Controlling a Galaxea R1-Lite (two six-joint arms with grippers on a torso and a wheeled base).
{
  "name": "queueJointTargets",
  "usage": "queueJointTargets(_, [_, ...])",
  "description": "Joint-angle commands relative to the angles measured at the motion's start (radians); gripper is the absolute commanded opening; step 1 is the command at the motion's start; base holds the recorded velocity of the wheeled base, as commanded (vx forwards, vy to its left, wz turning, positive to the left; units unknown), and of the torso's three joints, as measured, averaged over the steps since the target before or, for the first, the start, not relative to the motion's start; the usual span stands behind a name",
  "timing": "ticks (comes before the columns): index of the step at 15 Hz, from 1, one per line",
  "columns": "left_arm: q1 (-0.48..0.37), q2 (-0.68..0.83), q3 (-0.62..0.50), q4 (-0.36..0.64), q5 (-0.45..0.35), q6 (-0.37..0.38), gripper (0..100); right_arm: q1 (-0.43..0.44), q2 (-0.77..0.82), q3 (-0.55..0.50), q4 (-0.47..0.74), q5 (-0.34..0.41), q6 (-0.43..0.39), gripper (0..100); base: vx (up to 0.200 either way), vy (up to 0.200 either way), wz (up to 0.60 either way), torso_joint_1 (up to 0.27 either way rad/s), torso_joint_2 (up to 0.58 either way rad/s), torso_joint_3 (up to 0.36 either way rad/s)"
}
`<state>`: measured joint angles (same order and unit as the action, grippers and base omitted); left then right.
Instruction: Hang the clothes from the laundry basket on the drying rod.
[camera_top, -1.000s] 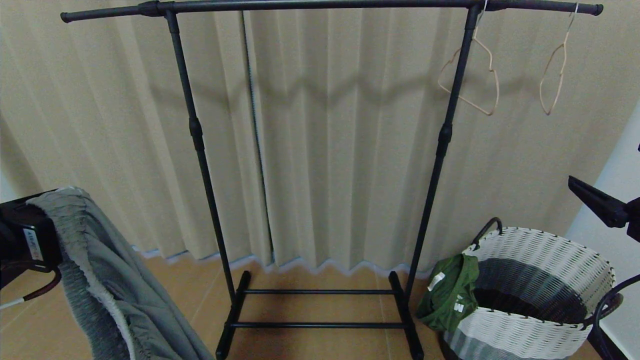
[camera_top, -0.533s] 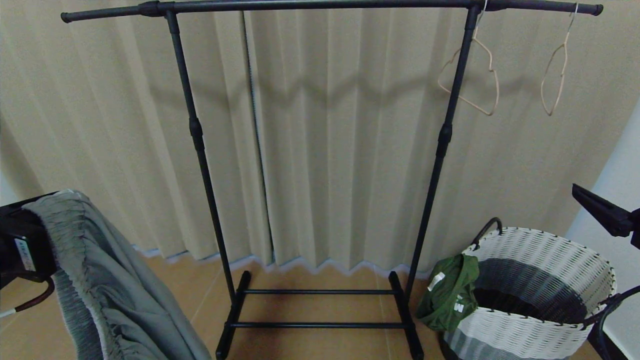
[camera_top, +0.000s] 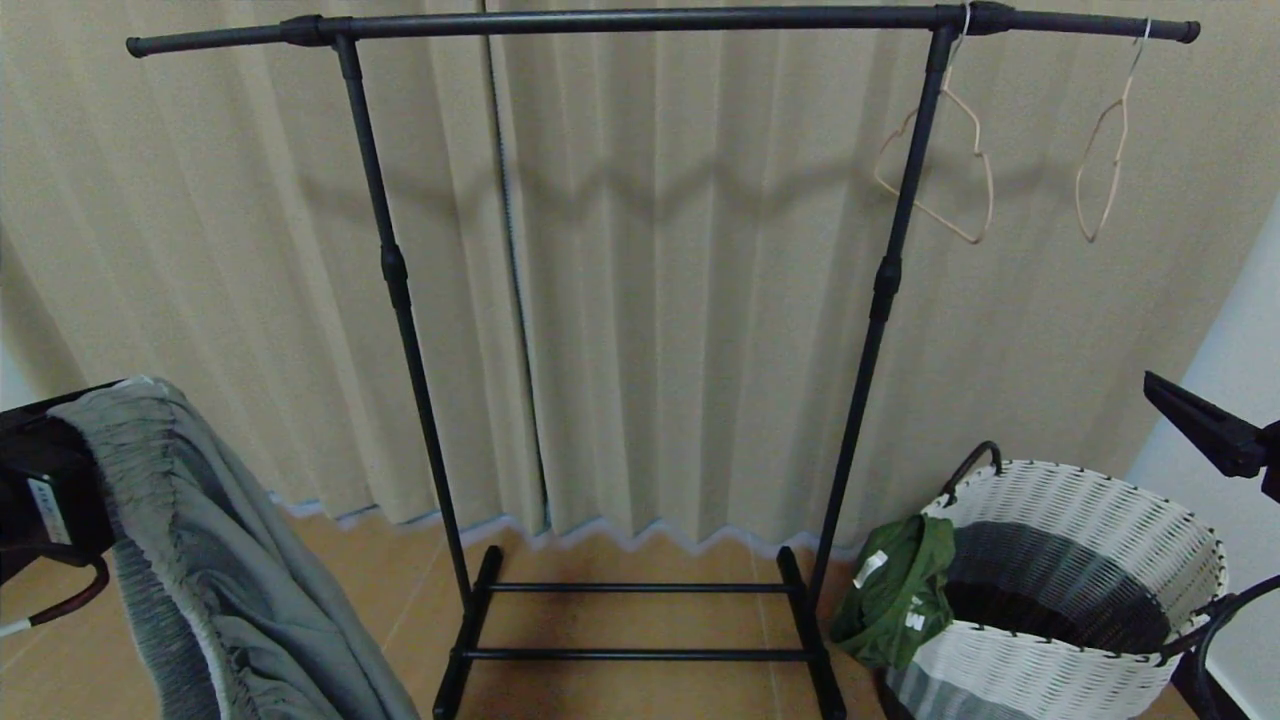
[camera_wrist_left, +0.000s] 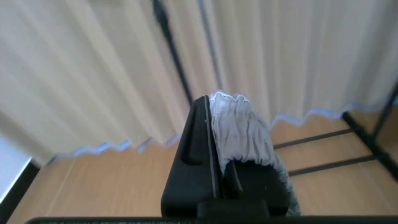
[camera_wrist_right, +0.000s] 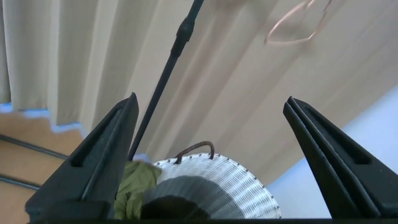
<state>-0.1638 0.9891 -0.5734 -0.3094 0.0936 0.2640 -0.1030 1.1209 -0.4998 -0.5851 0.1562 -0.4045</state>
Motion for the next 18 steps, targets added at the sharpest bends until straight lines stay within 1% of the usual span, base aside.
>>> queueJointTargets(1, [-0.002, 0.003, -0.008, 0.001, -0.018, 0.001, 0, 0.000, 0.002, 0.004, 0.001, 0.000, -0.001, 100, 0.000, 0.000, 0.00, 0.066, -0.24, -0.286])
queueJointTargets(2, [0.000, 0.005, -0.006, 0.001, -0.028, 0.006, 0, 0.000, 0.002, 0.003, 0.001, 0.000, -0.001, 100, 0.000, 0.000, 0.00, 0.080, -0.19, -0.320])
queueJointTargets(8, [0.001, -0.012, 0.007, 0.003, -0.028, 0.011, 0, 0.003, 0.004, 0.004, 0.001, 0.002, -0.002, 100, 0.000, 0.000, 0.00, 0.122, -0.50, -0.321])
queueJointTargets(18, [0.000, -0.010, 0.021, -0.001, -0.029, 0.012, 0, 0.003, 0.019, 0.020, 0.002, 0.003, -0.001, 100, 0.000, 0.000, 0.00, 0.182, -0.48, -0.298])
